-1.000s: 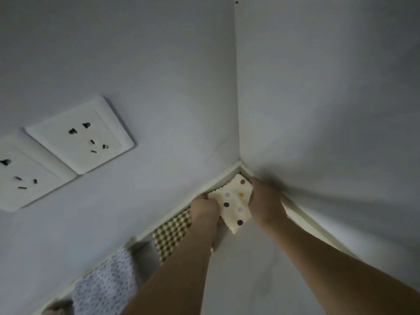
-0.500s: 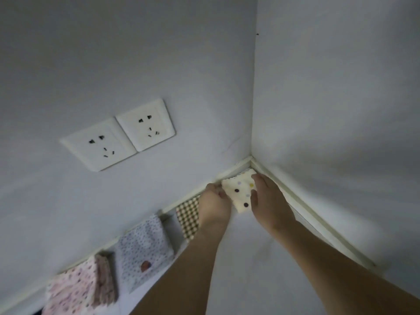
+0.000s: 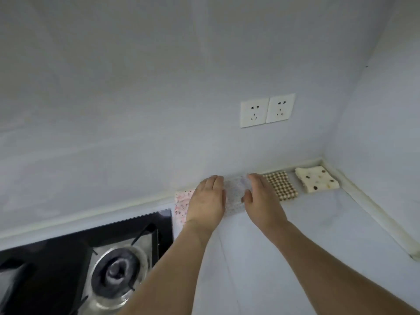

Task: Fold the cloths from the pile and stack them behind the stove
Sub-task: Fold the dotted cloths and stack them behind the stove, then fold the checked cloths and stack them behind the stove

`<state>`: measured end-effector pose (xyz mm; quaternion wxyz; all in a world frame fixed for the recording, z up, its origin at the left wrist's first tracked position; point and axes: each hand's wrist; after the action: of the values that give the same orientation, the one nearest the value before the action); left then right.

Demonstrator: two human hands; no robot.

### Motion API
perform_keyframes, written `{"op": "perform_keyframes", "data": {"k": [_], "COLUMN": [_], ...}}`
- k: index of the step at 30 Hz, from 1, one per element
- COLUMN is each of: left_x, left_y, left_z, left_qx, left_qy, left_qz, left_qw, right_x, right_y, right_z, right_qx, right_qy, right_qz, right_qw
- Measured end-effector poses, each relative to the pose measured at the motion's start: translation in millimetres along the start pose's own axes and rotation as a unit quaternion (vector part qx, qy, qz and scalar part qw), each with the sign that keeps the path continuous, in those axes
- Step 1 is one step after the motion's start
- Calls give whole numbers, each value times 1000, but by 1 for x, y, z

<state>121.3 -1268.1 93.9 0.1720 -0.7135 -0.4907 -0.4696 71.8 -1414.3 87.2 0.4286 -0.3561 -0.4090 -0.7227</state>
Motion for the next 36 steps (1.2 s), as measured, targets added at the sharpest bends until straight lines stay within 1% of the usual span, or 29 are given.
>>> {"op": "perform_keyframes", "data": {"k": [6,9,12,15,20,24,30,33,36], "left_x": [112,159,199,228,272,312,373,396,415], "left_y": [-87,-127,-166,-209,-276,-319,-385,-417,-440], "left_z": [112,149,179,207,259,310,410,446,470], "left_qx": [52,77,117,157,186,199,230,251,261], "left_qy": [53,73,78,82,74,67,54,37,49], "left_qz": [-35,-45,-80,-115,-126,-142,-123,-117,-119], "left_qw": [997,993,987,977,972,967,964,960,957], "right_x": [-20,-27,-34,-45,-69,-94,-136,-149,-165], "right_y": [-50,-69,-82,-96,-130,-152,-196,-212,-223], "right_z": [145,204,254,300,379,451,570,611,642], "right_qx": [67,95,129,170,194,216,218,227,234], "right_qy": [17,34,45,50,52,51,60,48,66], "right_qz": [47,70,100,139,183,181,210,223,245], "right_qw": [996,992,986,974,962,958,951,947,938]}}
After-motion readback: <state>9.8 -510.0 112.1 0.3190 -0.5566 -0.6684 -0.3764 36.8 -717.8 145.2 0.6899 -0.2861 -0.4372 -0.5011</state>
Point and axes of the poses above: each hand's wrist, its own y-axis towards the middle knuckle, its own x-axis out of the back of the hand, z = x × y, and after that the axes turned 11 degrees about -y, right-handed
